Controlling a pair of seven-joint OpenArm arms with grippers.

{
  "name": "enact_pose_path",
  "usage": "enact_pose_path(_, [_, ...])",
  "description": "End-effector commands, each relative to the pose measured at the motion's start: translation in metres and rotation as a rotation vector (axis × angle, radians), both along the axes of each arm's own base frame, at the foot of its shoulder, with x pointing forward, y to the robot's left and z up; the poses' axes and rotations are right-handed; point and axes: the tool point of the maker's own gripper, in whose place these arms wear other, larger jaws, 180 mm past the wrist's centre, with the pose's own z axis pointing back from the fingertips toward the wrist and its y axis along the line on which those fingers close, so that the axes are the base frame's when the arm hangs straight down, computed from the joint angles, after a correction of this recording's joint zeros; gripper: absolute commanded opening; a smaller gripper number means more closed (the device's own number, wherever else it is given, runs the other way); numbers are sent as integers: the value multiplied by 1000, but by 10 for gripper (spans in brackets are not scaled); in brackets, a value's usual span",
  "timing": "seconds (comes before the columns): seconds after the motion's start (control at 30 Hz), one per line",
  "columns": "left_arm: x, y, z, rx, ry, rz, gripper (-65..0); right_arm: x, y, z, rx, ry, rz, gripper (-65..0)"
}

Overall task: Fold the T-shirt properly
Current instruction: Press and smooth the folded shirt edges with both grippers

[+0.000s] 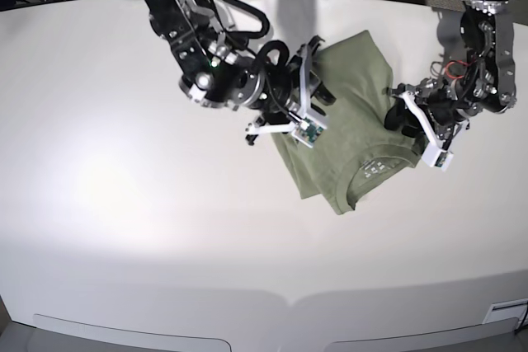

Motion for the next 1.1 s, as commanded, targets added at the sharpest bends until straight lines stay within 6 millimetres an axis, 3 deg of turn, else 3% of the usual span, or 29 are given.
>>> enact_pose_path(0.0, [8,2,9,0,-26,-5,-416,14,6,14,31,-44,1,-494])
enact_pose_path(0.17, [7,2,8,0,-23,-6,-416,45,-7,-1,-45,-45,-62,-494])
enact_pose_path(0.37, [7,2,8,-1,-23,-5,-416,67,-12,5,-76,-108,-76,-494])
enact_pose_path(0.47, [7,2,8,0,-23,-6,-416,71,-24,-19,-132,-72,-113,-494])
enact_pose_path(0.57, [7,2,8,0,-24,-6,-416,62,-37,-53,-191,18,-125,-494])
enact_pose_path(0.67, [9,2,9,-1,-35,-3,-416,44,-41,-70,-207,99,-120,-494])
enact_pose_path(1.07, [22,6,16,29,-97,2,-416,-23,-17,-55,-100,206,-70,-494])
